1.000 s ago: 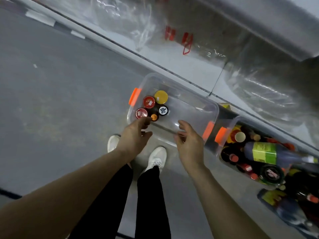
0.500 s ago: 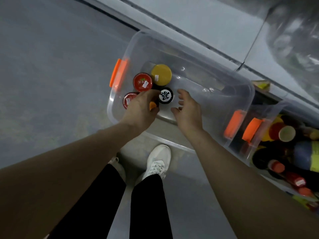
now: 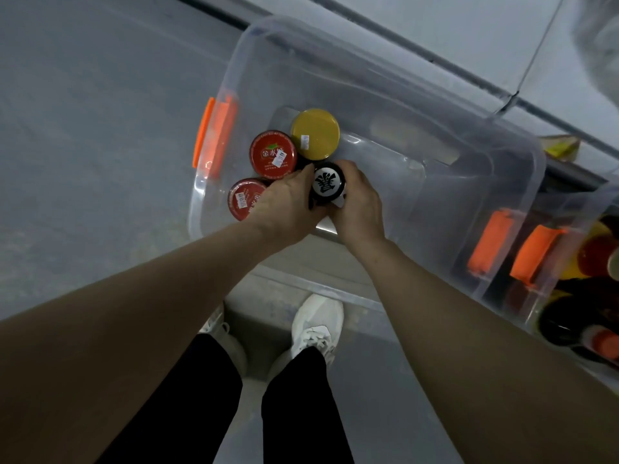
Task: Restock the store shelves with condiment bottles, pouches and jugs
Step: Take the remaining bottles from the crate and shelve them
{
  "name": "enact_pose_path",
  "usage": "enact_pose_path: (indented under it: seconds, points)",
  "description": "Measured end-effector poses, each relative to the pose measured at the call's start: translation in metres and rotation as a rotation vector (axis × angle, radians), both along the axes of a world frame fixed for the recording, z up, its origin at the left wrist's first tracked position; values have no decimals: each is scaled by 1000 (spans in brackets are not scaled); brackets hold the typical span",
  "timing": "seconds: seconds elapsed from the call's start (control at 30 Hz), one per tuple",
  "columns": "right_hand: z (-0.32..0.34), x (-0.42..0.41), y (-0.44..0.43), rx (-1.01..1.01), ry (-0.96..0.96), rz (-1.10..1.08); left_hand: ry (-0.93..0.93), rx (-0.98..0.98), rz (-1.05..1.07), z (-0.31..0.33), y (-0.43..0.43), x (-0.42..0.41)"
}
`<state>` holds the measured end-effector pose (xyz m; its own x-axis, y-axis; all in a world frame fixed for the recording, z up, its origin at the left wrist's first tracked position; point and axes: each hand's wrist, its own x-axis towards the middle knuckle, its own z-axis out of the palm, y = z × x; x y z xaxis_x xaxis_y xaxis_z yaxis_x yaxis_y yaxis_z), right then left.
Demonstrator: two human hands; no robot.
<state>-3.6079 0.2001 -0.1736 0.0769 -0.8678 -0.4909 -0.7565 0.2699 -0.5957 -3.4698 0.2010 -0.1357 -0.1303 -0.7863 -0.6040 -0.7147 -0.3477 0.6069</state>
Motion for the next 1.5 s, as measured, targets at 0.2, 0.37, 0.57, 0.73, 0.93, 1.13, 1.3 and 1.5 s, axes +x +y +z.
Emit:
enact_pose_path:
  seconds: [0.2,0.37,0.57,0.73,0.93,1.13,1.3,1.5]
  points:
    - [14,-19,-4,64,-87,10,66,37,20,17,-4,-3]
    - [39,-31,-5,38,-182,-85,76,-7,-7,38,-17,-5]
    - [101,-42,-6,209,-471,-265,486,107,246,92,-18,9]
    - [182,-40,-5,332,-662,-394,685,311,291,157,-17,28]
    - [287,-23,-12,370,-828,-535,732,234,272,253,-13,41]
    - [387,2,-28,400,-951,-575,726,140,458,344,-6,33]
    - [479,13,-21,259,-849,-484,659,31,448,434,4,31]
    - [587,9,-21,168,-923,-495,731,-18,361,547,6,42]
